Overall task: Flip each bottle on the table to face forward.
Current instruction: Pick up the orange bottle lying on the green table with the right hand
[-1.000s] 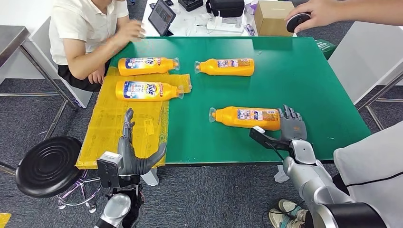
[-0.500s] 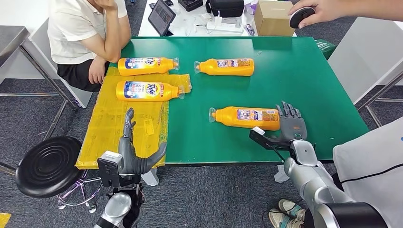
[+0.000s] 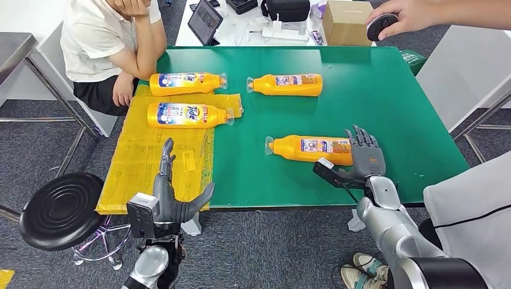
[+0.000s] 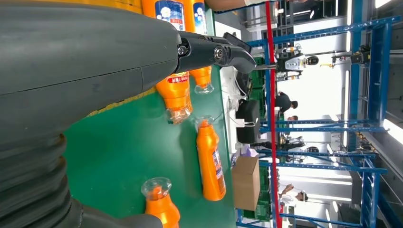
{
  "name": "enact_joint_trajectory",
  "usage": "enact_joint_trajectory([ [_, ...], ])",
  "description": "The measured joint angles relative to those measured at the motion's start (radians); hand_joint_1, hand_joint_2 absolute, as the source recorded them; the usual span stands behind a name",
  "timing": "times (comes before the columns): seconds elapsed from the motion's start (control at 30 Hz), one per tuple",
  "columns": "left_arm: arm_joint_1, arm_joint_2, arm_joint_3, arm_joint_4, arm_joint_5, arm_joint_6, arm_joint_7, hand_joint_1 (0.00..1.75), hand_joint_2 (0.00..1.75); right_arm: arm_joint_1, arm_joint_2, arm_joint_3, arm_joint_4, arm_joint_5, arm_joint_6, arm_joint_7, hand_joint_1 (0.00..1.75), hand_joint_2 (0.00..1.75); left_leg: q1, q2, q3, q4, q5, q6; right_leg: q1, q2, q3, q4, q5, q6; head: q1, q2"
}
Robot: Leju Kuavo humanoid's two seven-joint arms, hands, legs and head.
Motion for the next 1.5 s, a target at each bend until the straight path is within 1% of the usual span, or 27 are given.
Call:
enact_joint_trajectory([
  [0.53, -0.001, 0.000, 0.000, 0.000, -0.003, -0.003, 0.005, 0.00, 1.75, 0.000, 0.026, -0.047, 0.014, -0.038, 0.003, -0.031, 0.00, 1.75, 0.000, 0.000, 0.000, 0.000, 0.000, 0.000, 0.000, 0.000, 0.000, 0.000, 0.000, 0.000, 0.000, 0.000],
  [1.5, -0.001, 0.000, 0.000, 0.000, -0.003, -0.009, 0.005, 0.00, 1.75, 0.000, 0.035, -0.056, 0.018, -0.035, 0.004, -0.039, 0.00, 1.75, 0.000, 0.000, 0.000, 0.000, 0.000, 0.000, 0.000, 0.000, 0.000, 0.000, 0.000, 0.000, 0.000, 0.000],
])
